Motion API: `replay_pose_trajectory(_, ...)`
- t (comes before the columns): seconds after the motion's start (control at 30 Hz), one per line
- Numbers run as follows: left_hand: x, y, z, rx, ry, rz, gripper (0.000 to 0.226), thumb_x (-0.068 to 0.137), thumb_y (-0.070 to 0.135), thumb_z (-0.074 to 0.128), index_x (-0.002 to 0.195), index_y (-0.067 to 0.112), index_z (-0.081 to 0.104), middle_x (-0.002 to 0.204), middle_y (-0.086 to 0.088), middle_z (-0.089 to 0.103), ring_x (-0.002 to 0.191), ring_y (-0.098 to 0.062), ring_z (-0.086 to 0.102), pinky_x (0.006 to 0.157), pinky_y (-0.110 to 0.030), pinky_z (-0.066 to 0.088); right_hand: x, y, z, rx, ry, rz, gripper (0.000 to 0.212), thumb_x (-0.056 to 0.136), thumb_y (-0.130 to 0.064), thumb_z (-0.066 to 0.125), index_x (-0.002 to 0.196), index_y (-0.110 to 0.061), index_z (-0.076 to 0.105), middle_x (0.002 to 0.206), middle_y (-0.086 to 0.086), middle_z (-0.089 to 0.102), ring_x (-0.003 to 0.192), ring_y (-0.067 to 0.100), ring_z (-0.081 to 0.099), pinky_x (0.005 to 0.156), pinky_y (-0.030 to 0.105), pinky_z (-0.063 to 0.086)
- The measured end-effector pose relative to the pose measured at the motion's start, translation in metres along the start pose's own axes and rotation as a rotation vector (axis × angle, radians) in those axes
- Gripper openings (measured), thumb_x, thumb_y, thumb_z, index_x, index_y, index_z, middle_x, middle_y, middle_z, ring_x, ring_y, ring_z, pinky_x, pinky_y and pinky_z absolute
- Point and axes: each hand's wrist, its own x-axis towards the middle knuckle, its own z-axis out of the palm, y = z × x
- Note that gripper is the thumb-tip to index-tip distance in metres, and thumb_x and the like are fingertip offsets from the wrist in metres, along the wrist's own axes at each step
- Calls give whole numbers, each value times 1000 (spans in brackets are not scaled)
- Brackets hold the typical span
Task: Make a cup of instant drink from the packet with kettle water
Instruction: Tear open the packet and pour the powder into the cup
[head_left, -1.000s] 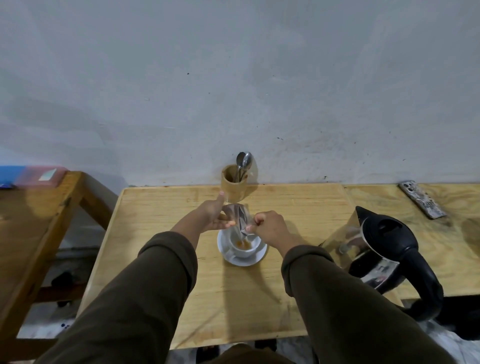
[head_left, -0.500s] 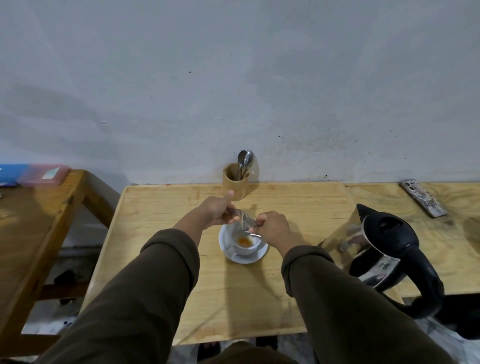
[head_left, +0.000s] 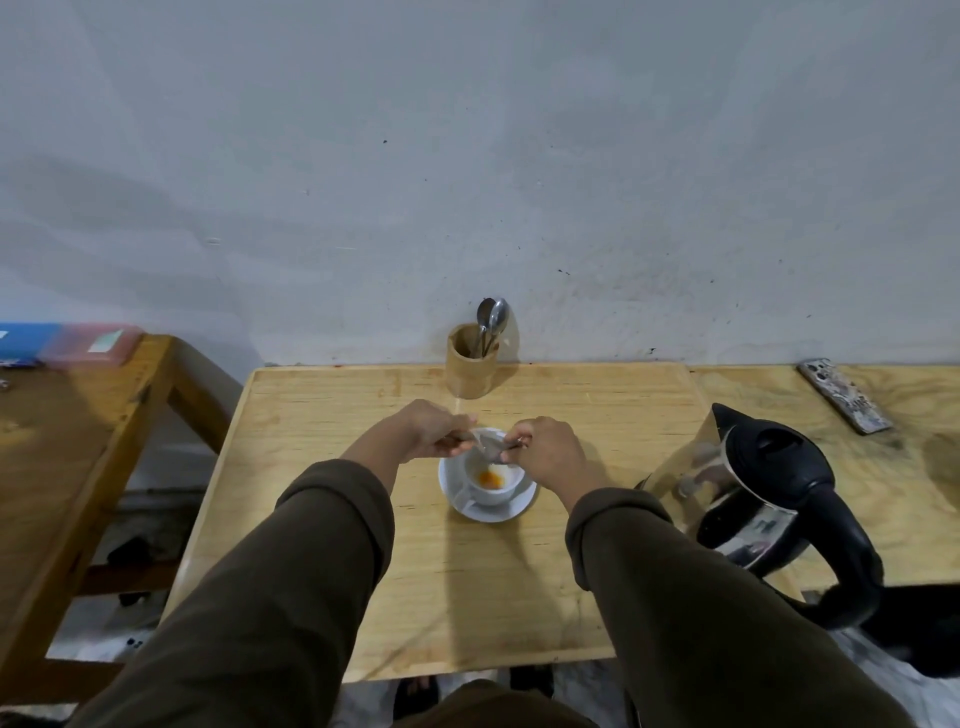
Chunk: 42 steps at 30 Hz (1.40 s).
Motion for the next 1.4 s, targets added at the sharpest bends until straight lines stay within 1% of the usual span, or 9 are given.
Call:
replay_pose_trajectory(0.1,-2,-4,-4,37,-17,-33,11,85,11,67,79,4,61,76,-9,62,68,-15,58,68,-21,53,-1,-3,-1,-30,20,-27,18,82,-8,65,97,-14,74,89,0,63,94,19,60,77,22,42)
replay_pose_trajectory(0.23,-6,-12,-9,-32,-17,-49,25,82,3,69,104,3,57,91,-7,60,80,-15,60,65,-22,53,-2,-4,2,-74,103,-56,45,84,-7,60,126,-24,55,126,8,46,112,26,55,90,29,45)
replay_pose_trajectory(0.4,-9,-23,-16,-163,11,4,41,86,2,65,125,1,52,108,-13,61,85,-19,61,56,-20,57,-7,-21,3,337,196,84,74,84,-7,63,144,-32,28,136,8,39,113,24,50,85,25,40)
replay_pose_trajectory(0.5,-7,-35,-21,-253,66,54,39,88,1,61,126,1,52,91,-8,64,76,-18,63,54,-20,58,-4,-38,10,586,188,217,68,89,-8,56,144,-34,24,124,4,47,87,15,56,76,27,51)
replay_pose_trajectory(0.63,-3,-56,-30,-276,195,80,40,88,2,61,127,1,52,86,-11,64,65,-18,60,52,-21,58,4,-52,36,738,81,306,54,82,-34,60,131,-32,37,125,10,59,101,30,65,93,47,54)
replay_pose_trajectory(0.83,-7,-96,-42,-106,364,77,48,79,9,72,122,13,52,82,-10,62,64,-25,61,77,-39,58,-12,-68,64,247,-5,209,22,84,-9,58,92,-19,40,67,-1,51,69,24,53,54,28,37)
replay_pose_trajectory(1.07,-13,-132,-39,143,428,126,18,75,26,67,87,29,53,90,1,66,89,-25,68,87,-36,55,-10,-72,113,-170,-39,-8,29,86,4,45,106,-9,62,106,14,69,98,32,63,75,30,45)
replay_pose_trajectory(1.23,-2,-144,-44,235,526,194,20,86,18,62,104,9,67,89,2,60,83,-11,53,58,-3,34,-9,-79,132,-456,-49,-23,28,89,-3,49,111,-14,63,113,7,69,105,26,64,88,33,49)
replay_pose_trajectory(1.4,2,-149,-46,323,526,202,18,85,13,61,96,7,74,98,-10,71,80,-12,58,53,1,36,-11,-78,139,-632,-36,-116,28,96,-8,41,118,-10,59,124,7,63,116,22,59,92,27,47)
